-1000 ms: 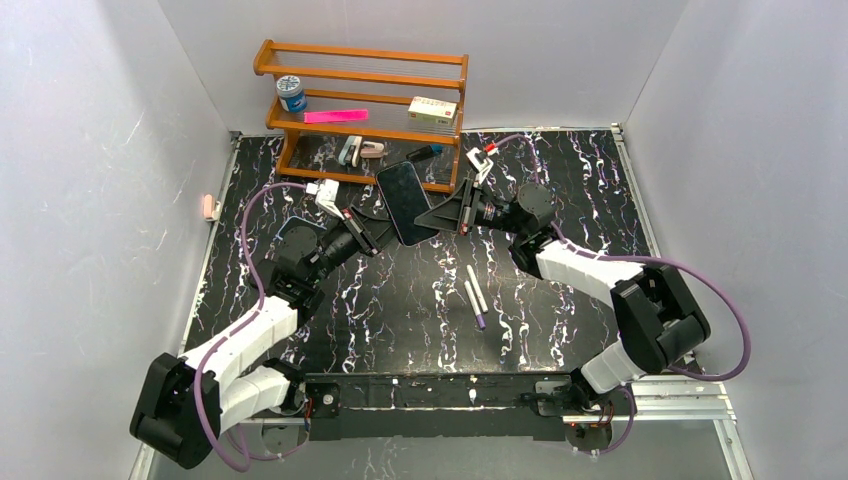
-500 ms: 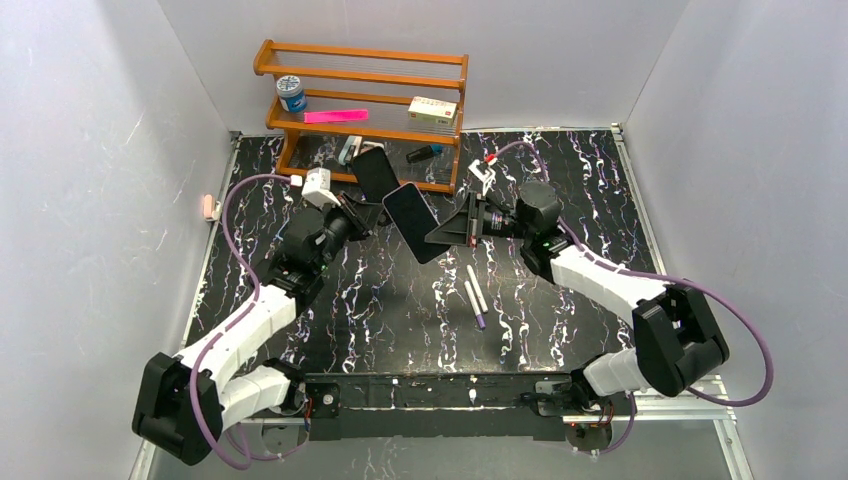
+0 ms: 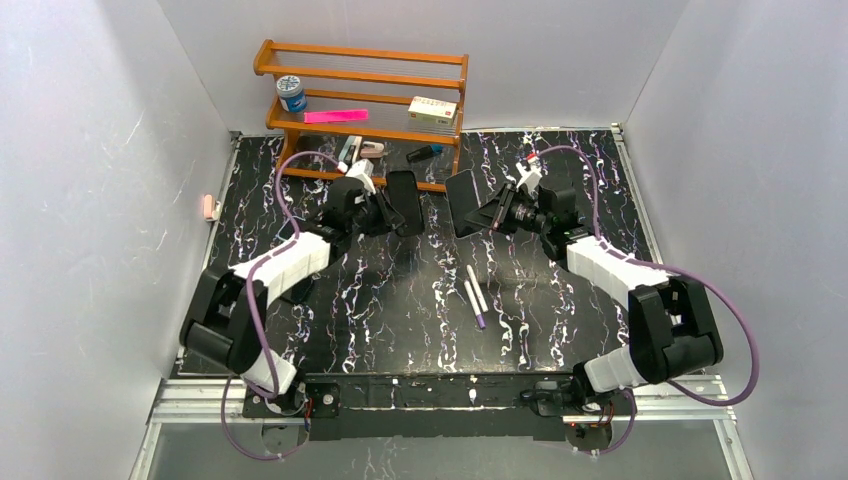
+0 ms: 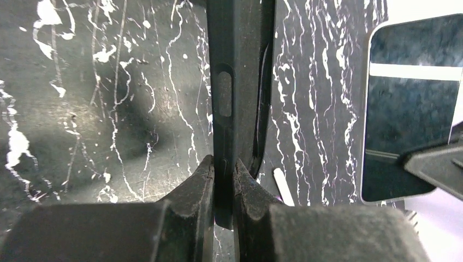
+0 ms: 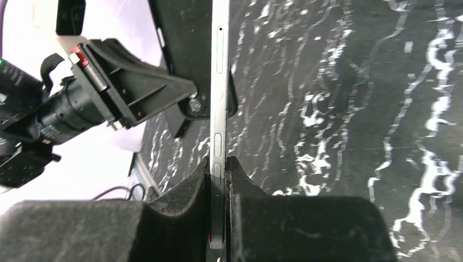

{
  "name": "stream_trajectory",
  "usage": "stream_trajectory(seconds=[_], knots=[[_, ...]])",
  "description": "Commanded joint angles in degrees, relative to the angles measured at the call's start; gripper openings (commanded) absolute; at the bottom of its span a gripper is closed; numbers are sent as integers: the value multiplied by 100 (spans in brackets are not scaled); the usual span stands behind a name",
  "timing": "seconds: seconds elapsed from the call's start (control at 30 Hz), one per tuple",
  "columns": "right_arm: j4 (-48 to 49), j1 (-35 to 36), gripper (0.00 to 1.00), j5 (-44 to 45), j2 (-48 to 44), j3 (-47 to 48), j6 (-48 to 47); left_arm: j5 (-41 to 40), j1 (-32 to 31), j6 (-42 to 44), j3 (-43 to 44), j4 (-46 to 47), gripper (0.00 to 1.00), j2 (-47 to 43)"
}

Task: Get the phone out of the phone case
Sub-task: Place the phone at the center of the board.

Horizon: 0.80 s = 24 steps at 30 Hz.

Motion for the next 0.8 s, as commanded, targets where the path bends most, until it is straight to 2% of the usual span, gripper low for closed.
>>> stream_trajectory(seconds=[0.0,0.33,0.77], knots=[[161,-223,1,570,264,59,-257,624,32,2,444,-303,0,468],[514,-305,1,475,1371,135,-19,1301,-41,-481,718,84,0,1834],[1621,-275,1,-145,2583,127,564,1390,-126,-927,786,541,2,2575]])
